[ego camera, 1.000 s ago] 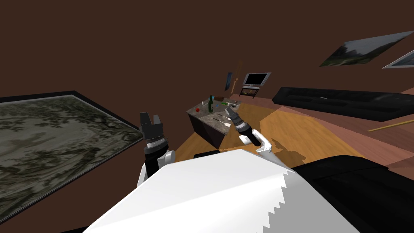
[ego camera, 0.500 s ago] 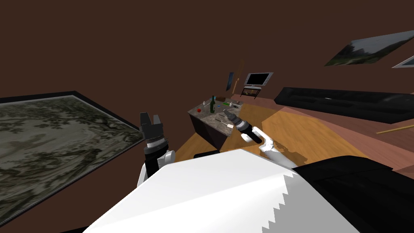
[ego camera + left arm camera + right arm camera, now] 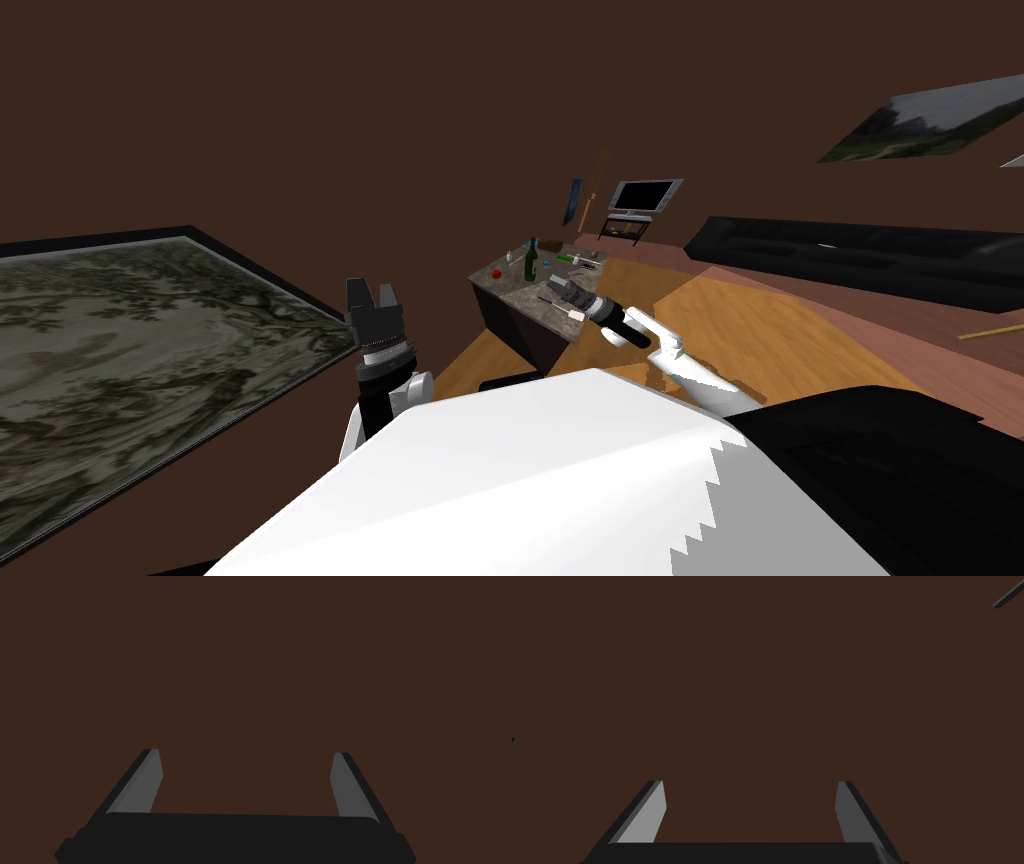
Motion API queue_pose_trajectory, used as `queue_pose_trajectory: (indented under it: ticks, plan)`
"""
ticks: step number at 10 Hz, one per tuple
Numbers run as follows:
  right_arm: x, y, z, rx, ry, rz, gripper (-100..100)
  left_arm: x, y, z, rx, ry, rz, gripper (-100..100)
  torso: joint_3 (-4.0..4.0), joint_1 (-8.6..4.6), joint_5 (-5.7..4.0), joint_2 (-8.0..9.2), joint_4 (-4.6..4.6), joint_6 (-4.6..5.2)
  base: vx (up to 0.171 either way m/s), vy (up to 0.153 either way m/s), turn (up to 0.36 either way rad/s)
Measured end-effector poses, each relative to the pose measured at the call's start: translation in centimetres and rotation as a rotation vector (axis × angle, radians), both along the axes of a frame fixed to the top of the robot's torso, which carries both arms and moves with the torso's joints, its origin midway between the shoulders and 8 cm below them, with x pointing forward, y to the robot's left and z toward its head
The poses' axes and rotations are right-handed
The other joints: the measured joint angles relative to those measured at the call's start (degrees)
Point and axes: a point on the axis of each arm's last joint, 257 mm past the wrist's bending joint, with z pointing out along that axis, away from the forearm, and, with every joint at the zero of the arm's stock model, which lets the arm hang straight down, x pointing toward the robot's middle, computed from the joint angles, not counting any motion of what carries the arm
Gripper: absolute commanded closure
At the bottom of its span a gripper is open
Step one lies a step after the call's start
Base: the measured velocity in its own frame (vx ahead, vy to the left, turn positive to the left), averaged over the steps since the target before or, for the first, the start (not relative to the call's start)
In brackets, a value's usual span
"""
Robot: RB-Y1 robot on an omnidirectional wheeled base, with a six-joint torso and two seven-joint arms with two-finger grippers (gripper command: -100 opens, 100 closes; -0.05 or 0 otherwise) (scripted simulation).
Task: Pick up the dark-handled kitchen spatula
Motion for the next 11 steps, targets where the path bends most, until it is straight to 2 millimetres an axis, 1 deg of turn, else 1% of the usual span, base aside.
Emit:
queue_pose_trajectory:
  ticks: [3, 4, 5, 6, 9, 10, 11]
  plan:
    - [0.4, -0.4, -1.7, -0.113, 0.019, 0.018, -100, 0.0, 0.0, 0.0, 0.0, 0.0, 0.0, 0, 0.03, 0.02, 0.01, 0.06, 0.01, 0.02, 0.052, 0.044, 0.036]
    - [0.4, -0.3, -2.8, -0.16, 0.03, 0.026, -100, 0.0, 0.0, 0.0, 0.0, 0.0, 0.0, 0, 0.02, 0.05, 0.01, 0.03, 0.01, 0.0, 0.053, 0.04, 0.025]
    - [0.6, -0.6, -3.4, -0.194, 0.037, 0.029, -100, 0.0, 0.0, 0.0, 0.0, 0.0, 0.0, 0, 0.02, 0.02, 0.01, 0.04, 0.01, 0.02, 0.053, 0.042, 0.043]
    - [0.5, -1.0, -4.5, -0.239, 0.051, 0.034, -100, 0.0, 0.0, 0.0, 0.0, 0.0, 0.0, 0, 0.02, 0.02, 0.01, 0.04, 0.01, 0.01, 0.048, 0.033, 0.032]
    - [0.8, -2.3, -6.8, -0.352, 0.084, 0.047, -100, 0.0, 0.0, 0.0, 0.0, 0.0, 0.0, 0, 0.02, 0.03, 0.01, 0.04, 0.01, 0.02, 0.055, 0.044, 0.041]
    - [0.5, -2.9, -8.2, -0.398, 0.103, 0.051, -100, 0.0, 0.0, 0.0, 0.0, 0.0, 0.0, 0, 0.02, 0.01, 0.0, 0.03, 0.0, 0.02, 0.041, 0.026, 0.031]
    - [0.7, -3.4, -8.6, -0.432, 0.112, 0.053, -100, 0.0, 0.0, 0.0, 0.0, 0.0, 0.0, 0, 0.04, -0.03, 0.0, 0.07, 0.01, 0.01, 0.053, 0.036, 0.057]
